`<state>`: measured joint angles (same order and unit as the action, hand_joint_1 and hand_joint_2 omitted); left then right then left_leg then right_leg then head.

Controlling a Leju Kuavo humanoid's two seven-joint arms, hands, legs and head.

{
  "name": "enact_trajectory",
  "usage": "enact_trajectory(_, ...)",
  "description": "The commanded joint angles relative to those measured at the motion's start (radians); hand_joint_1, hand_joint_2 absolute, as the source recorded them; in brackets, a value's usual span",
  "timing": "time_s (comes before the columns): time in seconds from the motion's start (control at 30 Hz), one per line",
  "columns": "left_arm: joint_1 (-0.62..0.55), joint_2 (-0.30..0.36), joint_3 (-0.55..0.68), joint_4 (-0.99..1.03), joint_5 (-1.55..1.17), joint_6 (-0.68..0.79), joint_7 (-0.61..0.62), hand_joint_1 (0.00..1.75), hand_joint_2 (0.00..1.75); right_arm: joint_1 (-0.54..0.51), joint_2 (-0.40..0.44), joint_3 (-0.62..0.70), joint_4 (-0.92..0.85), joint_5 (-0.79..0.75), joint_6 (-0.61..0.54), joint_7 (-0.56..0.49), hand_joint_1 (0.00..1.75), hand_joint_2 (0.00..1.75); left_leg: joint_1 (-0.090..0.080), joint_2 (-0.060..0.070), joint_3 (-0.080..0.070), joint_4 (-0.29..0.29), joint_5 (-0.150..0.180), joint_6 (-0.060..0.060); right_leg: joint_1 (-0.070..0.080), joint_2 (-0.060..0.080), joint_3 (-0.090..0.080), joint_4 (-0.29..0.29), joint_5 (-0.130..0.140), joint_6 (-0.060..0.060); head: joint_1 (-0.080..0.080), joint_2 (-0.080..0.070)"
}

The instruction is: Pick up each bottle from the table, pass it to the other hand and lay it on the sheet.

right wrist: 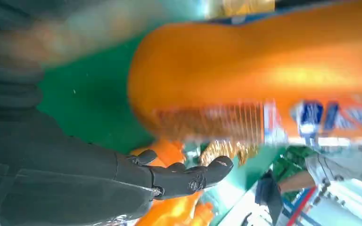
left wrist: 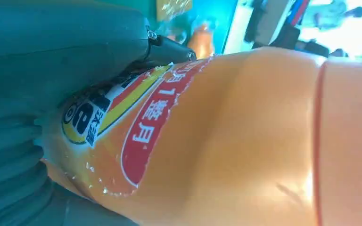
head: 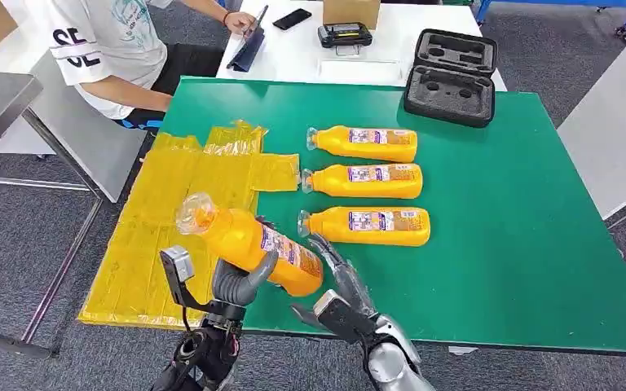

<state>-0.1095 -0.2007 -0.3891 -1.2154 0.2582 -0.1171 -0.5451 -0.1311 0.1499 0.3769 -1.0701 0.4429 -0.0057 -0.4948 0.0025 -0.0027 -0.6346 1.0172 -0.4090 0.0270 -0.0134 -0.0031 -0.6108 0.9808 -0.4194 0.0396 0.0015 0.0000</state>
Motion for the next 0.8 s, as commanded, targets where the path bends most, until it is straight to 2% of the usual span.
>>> enact_trajectory(0.03,-0.017,0.035,0.084,-0.014,-0.097,0.067,-0.015,1.75,1.75,-0.011,0.0,-0.029,-0.01,-0.005,0.005,-0.017,0.0,0.0,0.0,0.001,0.005,-0.001,-0.002,-0.001,0.0,0.001,0.005,-0.001,-0.002,-0.002,0.0,0.0)
enact_trajectory(0.13,-0.019,0.037,0.088,-0.016,-0.096,0.067,-0.015,1.75,1.75,-0.012,-0.001,-0.029,-0.013,-0.005,0.005,-0.016,0.0,0.0,0.001,0.001,0.007,0.0,-0.003,-0.002,0.001,0.001,0.006,0.0,-0.002,-0.002,0.0,0.0)
enact_trajectory(0.2,-0.021,0.044,0.093,-0.03,-0.155,0.121,-0.025,1.75,1.75,-0.001,-0.005,-0.029,-0.037,-0.009,0.0,-0.021,0.0,0.0,0.0,0.001,0.006,-0.001,-0.002,-0.001,0.0,0.001,0.006,0.0,-0.002,-0.002,0.0,0.0)
enact_trajectory(0.3,-0.031,0.094,0.108,-0.102,-0.383,0.307,-0.051,1.75,1.75,0.041,-0.015,-0.042,-0.127,-0.04,-0.011,-0.039,0.0,0.0,0.0,0.0,0.002,0.0,-0.001,-0.001,0.0,0.0,0.002,0.0,-0.001,-0.001,0.0,0.0)
enact_trajectory(0.33,-0.04,0.123,0.11,-0.123,-0.536,0.406,-0.037,1.75,1.75,0.058,-0.018,-0.052,-0.165,-0.064,-0.012,-0.052,0.0,0.0,0.001,0.0,0.004,0.0,-0.002,-0.001,0.001,0.0,0.004,0.0,-0.002,-0.001,0.0,0.0)
enact_trajectory(0.37,-0.052,0.151,0.126,-0.15,-0.733,0.501,0.011,1.75,1.75,0.079,-0.025,-0.067,-0.216,-0.092,-0.01,-0.061,0.0,0.0,0.001,0.001,0.007,0.0,-0.003,-0.002,0.001,0.001,0.006,0.001,-0.004,-0.002,0.0,0.0)
enact_trajectory(0.43,-0.084,0.187,0.168,-0.165,-0.937,0.526,0.104,1.75,1.75,0.108,-0.041,-0.083,-0.294,-0.138,0.032,-0.066,0.0,0.0,0.001,0.0,0.004,0.0,-0.002,-0.002,0.001,0.0,0.004,0.001,-0.002,-0.002,0.0,0.0)
enact_trajectory(0.5,-0.12,0.22,0.203,-0.129,-1.041,0.54,0.16,1.75,1.75,0.121,-0.048,-0.095,-0.339,-0.174,0.075,-0.075,0.0,0.0,0.001,-0.001,0.002,0.0,-0.001,-0.002,0.001,-0.001,0.002,0.001,-0.002,-0.002,0.0,0.0)
enact_trajectory(0.57,-0.133,0.242,0.235,-0.096,-1.119,0.535,0.204,1.75,1.75,0.121,-0.038,-0.115,-0.373,-0.184,0.095,-0.077,0.0,0.0,0.001,-0.001,0.007,0.0,-0.003,-0.003,0.001,-0.001,0.006,0.001,-0.004,-0.003,0.0,0.0)
enact_trajectory(0.6,-0.127,0.259,0.251,-0.093,-1.187,0.531,0.256,1.75,1.75,0.119,-0.031,-0.128,-0.389,-0.194,0.107,-0.079,0.0,0.0,0.001,0.0,0.002,0.0,-0.001,-0.001,0.001,0.0,0.002,0.001,-0.001,-0.001,0.0,0.0)
enact_trajectory(0.63,-0.115,0.272,0.27,-0.108,-1.19,0.522,0.262,1.75,1.75,0.117,-0.028,-0.139,-0.402,-0.195,0.106,-0.078,0.0,0.0,0.001,0.002,0.005,0.0,-0.002,-0.002,0.001,0.002,0.003,0.001,-0.002,-0.002,0.0,0.0)
enact_trajectory(0.67,-0.1,0.292,0.284,-0.126,-1.216,0.507,0.272,1.75,1.75,0.111,-0.025,-0.154,-0.407,-0.202,0.111,-0.07,0.0,1.75,0.001,0.004,0.006,0.0,-0.002,-0.002,0.002,0.003,0.005,0.001,-0.002,-0.003,0.0,0.0)
enact_trajectory(0.8,-0.086,0.305,0.297,-0.155,-1.229,0.488,0.281,1.75,1.75,0.1,-0.023,-0.169,-0.401,-0.212,0.121,-0.063,0.0,1.75,0.001,0.003,0.002,-0.001,0.0,-0.002,0.001,0.002,0.001,0.001,0.0,-0.002,0.0,0.0)
